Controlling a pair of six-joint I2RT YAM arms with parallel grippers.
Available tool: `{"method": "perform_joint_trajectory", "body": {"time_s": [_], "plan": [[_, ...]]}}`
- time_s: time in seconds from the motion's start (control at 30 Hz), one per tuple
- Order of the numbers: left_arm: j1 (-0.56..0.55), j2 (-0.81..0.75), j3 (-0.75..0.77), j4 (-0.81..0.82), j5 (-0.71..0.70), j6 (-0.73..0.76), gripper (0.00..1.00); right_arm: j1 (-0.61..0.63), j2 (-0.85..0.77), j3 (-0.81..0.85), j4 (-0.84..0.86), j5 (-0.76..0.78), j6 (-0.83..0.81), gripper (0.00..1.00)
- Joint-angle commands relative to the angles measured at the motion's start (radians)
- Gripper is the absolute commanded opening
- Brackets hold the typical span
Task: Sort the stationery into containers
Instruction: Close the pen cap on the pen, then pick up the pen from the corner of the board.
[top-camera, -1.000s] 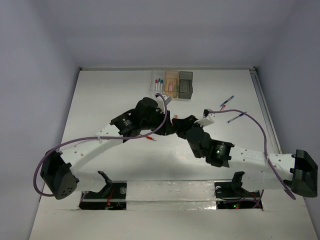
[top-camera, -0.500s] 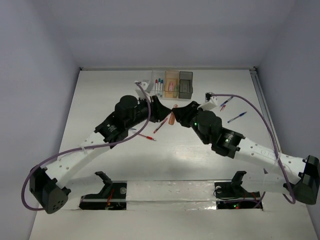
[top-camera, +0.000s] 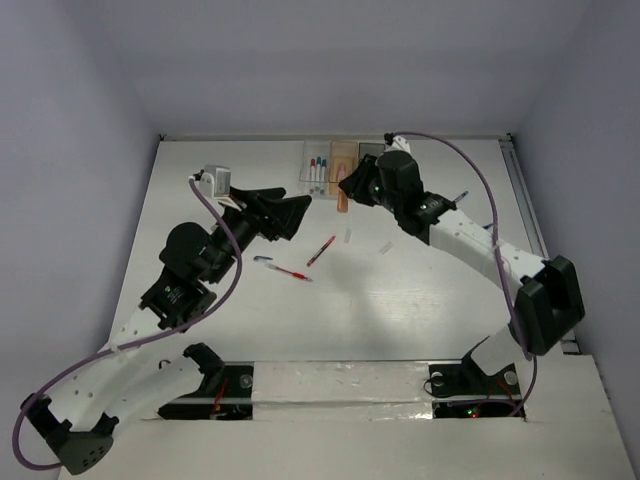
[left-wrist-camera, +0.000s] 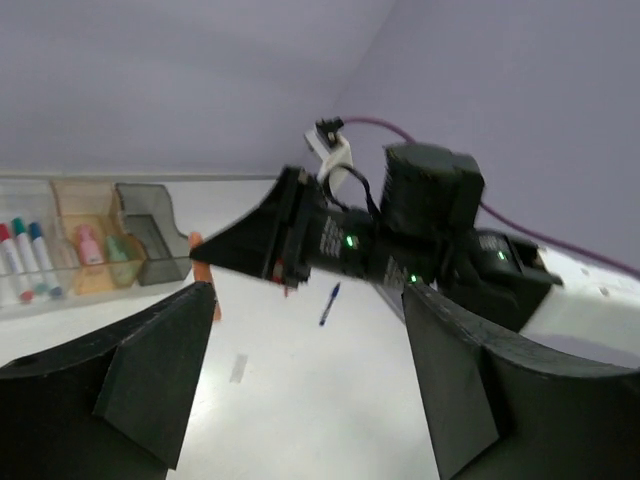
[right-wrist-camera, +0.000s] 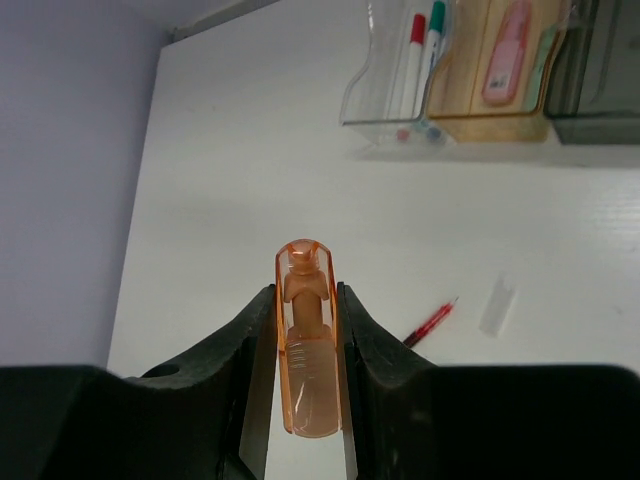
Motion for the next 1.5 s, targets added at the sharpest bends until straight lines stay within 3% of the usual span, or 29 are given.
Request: {"method": "perform_joint_trajectory", "body": {"time_s": [0.0, 0.07, 0.17, 0.27, 0.4, 0.57, 0.7, 0.8, 0.93, 1.03, 1.13, 1.3, 1.4, 1.43, 1.47], "plan": [[-0.003, -0.074, 0.012, -0.111, -0.040, 0.078, 0.73, -0.056, 0.112, 0.139, 0.054, -0.083, -0.078, 0.00], [-0.003, -0.120, 0.012, -0.170, -0.062, 0.121, 0.90, -0.090, 0.215, 0.226, 0.040, -0.081, -0.117, 0.00], [-0.003, -0.169, 0.015, -0.297, -0.100, 0.184, 0.99, -0.116, 0.359, 0.334, 0.014, -0.050, -0.168, 0.00], [-0.003, -0.223, -0.015, -0.387, -0.169, 0.225, 0.99, -0.142, 0.470, 0.499, -0.025, -0.031, -0.206, 0.00], [-0.003, -0.307, -0.111, -0.385, -0.275, 0.267, 0.99, -0.162, 0.671, 0.717, -0.096, 0.027, -0.265, 0.00], [-0.003, -0.315, -0.104, -0.388, -0.290, 0.290, 0.99, -0.184, 0.835, 0.975, -0.203, 0.071, -0.318, 0.00], [0.006, -0.306, -0.103, -0.395, -0.260, 0.293, 0.99, -0.184, 0.906, 1.043, -0.251, 0.068, -0.334, 0.04], [0.006, -0.312, -0.100, -0.395, -0.255, 0.294, 0.99, -0.184, 0.910, 1.031, -0.236, 0.053, -0.328, 0.20], [0.006, -0.315, -0.103, -0.392, -0.246, 0.296, 0.99, -0.184, 0.904, 1.066, -0.248, 0.038, -0.328, 0.64], [0.006, -0.309, -0.101, -0.395, -0.238, 0.296, 0.99, -0.184, 0.862, 1.067, -0.256, 0.021, -0.326, 0.74], [0.006, -0.307, -0.101, -0.397, -0.235, 0.294, 0.99, -0.184, 0.768, 1.011, -0.236, 0.005, -0.322, 0.75], [0.006, -0.315, -0.100, -0.395, -0.229, 0.293, 0.99, -0.184, 0.547, 0.677, -0.199, -0.033, -0.315, 0.66], [0.006, -0.316, -0.104, -0.395, -0.220, 0.288, 0.99, -0.184, 0.359, 0.408, -0.170, 0.042, -0.305, 0.45], [0.006, -0.313, -0.104, -0.397, -0.210, 0.288, 0.99, -0.184, 0.311, 0.350, -0.173, 0.070, -0.300, 0.30], [0.006, -0.312, -0.104, -0.397, -0.204, 0.288, 0.99, -0.193, 0.224, 0.295, -0.180, 0.094, -0.288, 0.24]]}}
